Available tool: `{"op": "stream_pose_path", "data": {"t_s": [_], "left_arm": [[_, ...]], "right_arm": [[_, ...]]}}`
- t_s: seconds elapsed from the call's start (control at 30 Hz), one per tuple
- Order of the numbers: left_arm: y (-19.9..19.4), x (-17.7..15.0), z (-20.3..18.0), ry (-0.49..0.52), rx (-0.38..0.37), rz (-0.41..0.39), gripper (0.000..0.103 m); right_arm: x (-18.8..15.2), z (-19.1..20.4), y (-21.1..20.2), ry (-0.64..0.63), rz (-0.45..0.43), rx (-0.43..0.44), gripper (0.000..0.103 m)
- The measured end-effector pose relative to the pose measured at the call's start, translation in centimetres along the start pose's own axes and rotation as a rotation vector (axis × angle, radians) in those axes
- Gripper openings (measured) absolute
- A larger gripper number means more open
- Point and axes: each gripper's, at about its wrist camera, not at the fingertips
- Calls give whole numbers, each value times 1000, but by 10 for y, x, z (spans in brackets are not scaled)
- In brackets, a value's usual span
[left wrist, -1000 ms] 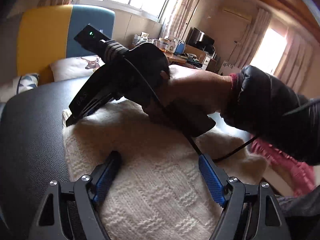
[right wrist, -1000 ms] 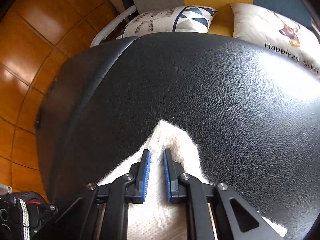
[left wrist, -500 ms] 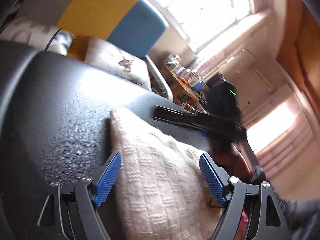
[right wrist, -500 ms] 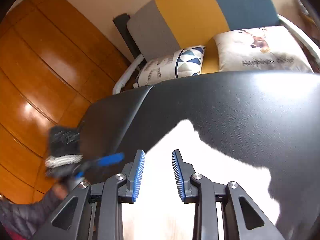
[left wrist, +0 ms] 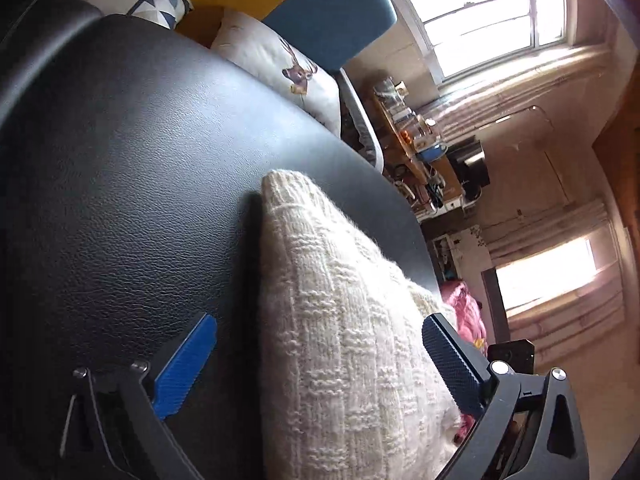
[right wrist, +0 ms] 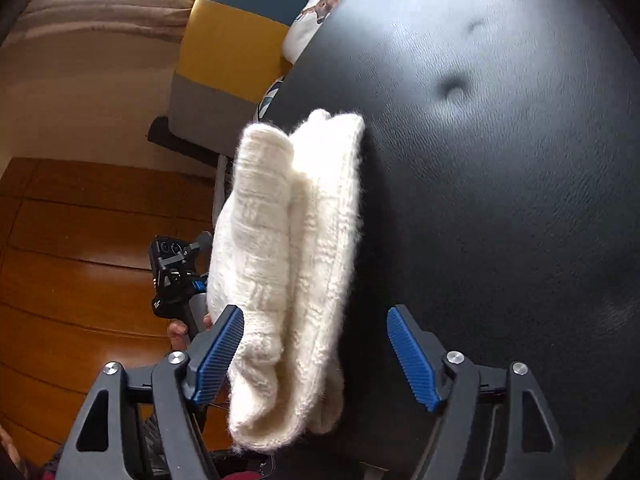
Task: Fold clothes
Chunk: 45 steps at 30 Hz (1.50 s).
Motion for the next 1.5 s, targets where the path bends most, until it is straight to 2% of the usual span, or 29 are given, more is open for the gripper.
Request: {"op": "stream_pose_path", "data": {"t_s": [0.13, 0.3, 0.4, 0.43, 0.6, 0.7, 0.77, 0.8, 0.87, 0.93, 1.0, 1.13, 1.2, 1.23, 1.3, 1.33, 1.5], "left_arm": [[12, -1, -13, 56, 45, 63, 103], [19, -1, -21, 84, 60, 128, 103], [21, -2, -26, 113, 71, 141, 103], [21, -3, -28, 126, 77, 140, 103], [25, -10, -33, 197, 81, 123, 103], [26, -14, -34, 232, 53, 142, 102], [25, -17, -35, 251, 61, 148, 99], [26, -17, -35, 245, 56, 154, 95], [24, -18, -33, 220, 40, 157, 89], [22, -22, -31, 212, 34, 145, 78], [19, -28, -32, 208, 30, 129, 71], [10, -41, -33, 187, 25, 98, 66], [7, -51, -41, 214, 20, 82, 63], [6, -57, -46, 229, 10, 75, 60], [6, -66, -53, 247, -11, 65, 59], [7, -68, -54, 243, -17, 64, 59], [14, -74, -52, 193, -38, 75, 61]], "right_arm": [[8, 11, 19, -11, -5, 70, 80], [31, 29, 56, -25, -14, 19, 82], [34, 46, 75, -84, 5, -82, 83], [33, 50, 77, -99, 4, -87, 88], [32, 53, 82, -59, 2, -71, 88], [33, 54, 84, -40, 10, -48, 88], [31, 57, 85, -56, -20, -56, 88], [31, 62, 90, -96, -23, -91, 87], [27, 68, 96, -144, -38, -127, 67], [20, 72, 98, -172, -59, -140, 64], [12, 80, 96, -243, -87, -166, 62], [-9, 100, 91, -424, -111, -227, 62], [-14, 98, 85, -431, -105, -209, 62], [-16, 96, 83, -430, -101, -198, 64], [-13, 81, 79, -346, -93, -144, 75], [-11, 75, 76, -309, -113, -107, 75], [-9, 84, 82, -283, -127, -127, 82]]}}
Point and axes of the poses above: each gripper's, at about its wrist camera, not at the fingertips, and y roughly the way its jaws point, z to its left, x to its top, and after that the axes turned 1 degree about x, right-handed
